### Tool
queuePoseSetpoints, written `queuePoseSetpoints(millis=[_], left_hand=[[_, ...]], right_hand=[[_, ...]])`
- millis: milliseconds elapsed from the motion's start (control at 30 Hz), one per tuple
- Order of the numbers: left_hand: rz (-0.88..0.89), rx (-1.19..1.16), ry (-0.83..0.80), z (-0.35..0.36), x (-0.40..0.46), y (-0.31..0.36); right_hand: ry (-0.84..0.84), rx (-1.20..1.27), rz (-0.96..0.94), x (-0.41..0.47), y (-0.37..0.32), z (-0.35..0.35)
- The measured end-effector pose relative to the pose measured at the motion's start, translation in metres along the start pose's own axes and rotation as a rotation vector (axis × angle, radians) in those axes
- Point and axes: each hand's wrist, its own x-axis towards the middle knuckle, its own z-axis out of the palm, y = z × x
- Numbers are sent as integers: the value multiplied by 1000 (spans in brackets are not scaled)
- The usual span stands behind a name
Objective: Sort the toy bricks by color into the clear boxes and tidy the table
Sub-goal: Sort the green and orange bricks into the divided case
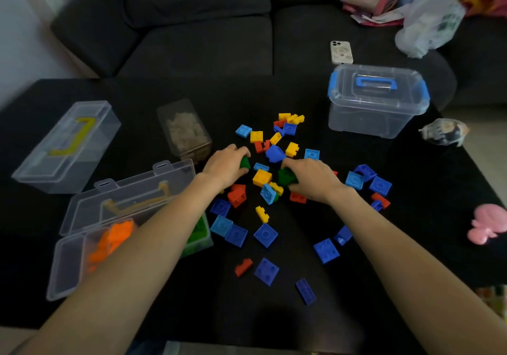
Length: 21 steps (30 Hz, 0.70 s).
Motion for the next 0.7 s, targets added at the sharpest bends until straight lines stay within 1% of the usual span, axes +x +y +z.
queuePoseSetpoints(millis=[33, 100, 167, 233, 300, 333, 433, 533, 600, 700], left_hand=[[5, -3, -24, -1, -1, 2], [32, -3, -50, -2, -3, 5], [66, -21, -35, -3, -6, 8], [81, -63, 7, -4, -13, 10], [92, -91, 46, -4, -20, 12], [95, -107, 65, -5, -25, 12], [121, -186, 124, -9, -39, 10], [152, -281, 179, -14, -54, 10], [154, -370, 227, -16, -69, 9], [112, -485, 281, -18, -95, 6]], right_hand=[[10, 66, 38, -3, 2, 0], [60, 288, 126, -9, 9, 1], [135, 475, 208, -14, 13, 3], [221, 529, 248, -17, 13, 4], [265, 516, 261, -19, 10, 2], [256, 492, 253, -19, 7, 2], [163, 363, 211, -16, -6, 3], [105, 147, 206, -9, -17, 6], [115, 63, 227, -5, -22, 7], [141, 54, 267, -9, -26, 9]])
